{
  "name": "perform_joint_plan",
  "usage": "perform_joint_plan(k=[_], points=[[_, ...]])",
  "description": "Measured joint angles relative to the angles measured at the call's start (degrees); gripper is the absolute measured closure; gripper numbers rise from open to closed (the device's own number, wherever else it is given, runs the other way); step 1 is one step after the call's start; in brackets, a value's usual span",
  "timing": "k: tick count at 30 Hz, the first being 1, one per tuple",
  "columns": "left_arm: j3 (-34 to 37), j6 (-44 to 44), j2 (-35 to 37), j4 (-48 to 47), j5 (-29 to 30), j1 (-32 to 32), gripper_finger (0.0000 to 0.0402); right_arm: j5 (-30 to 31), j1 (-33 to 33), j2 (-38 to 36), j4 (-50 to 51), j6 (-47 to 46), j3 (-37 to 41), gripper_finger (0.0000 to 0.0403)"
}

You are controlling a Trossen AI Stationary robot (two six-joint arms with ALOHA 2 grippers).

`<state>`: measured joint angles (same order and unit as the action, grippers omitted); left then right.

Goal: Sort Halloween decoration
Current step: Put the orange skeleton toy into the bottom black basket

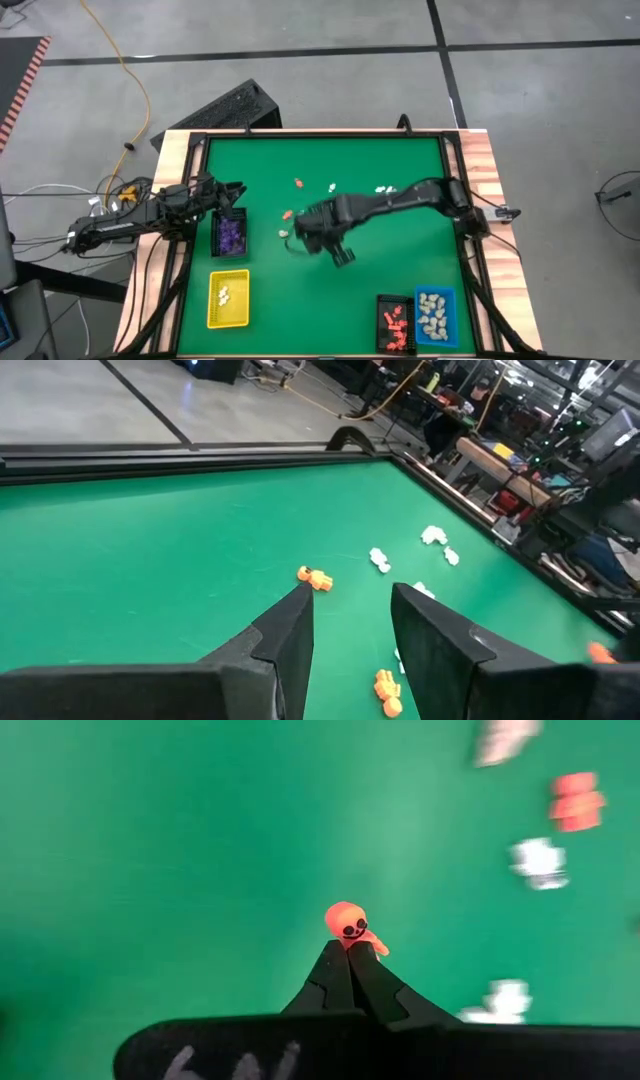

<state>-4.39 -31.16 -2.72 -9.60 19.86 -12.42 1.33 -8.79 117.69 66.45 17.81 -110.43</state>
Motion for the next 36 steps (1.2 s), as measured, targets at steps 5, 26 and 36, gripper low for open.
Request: perform_joint_plan(k=[5, 26, 36], points=[[0.01, 0.0, 0.0, 0.02, -0.07, 0.0, 0.0276, -0.11, -8.13, 0.0, 2.3, -12.68, 0.0, 0.0403], [0.01, -1.25, -0.02, 0.06, 1.92, 0.02, 0.0276, 0.0, -35.78, -0.35, 13.04, -77.14, 0.02, 0.0403], [0.01, -1.9, 0.0, 0.08, 3.58, 0.01, 0.0276, 1.52, -40.44, -0.35, 13.47, -92.2, 0.02, 0.0401]])
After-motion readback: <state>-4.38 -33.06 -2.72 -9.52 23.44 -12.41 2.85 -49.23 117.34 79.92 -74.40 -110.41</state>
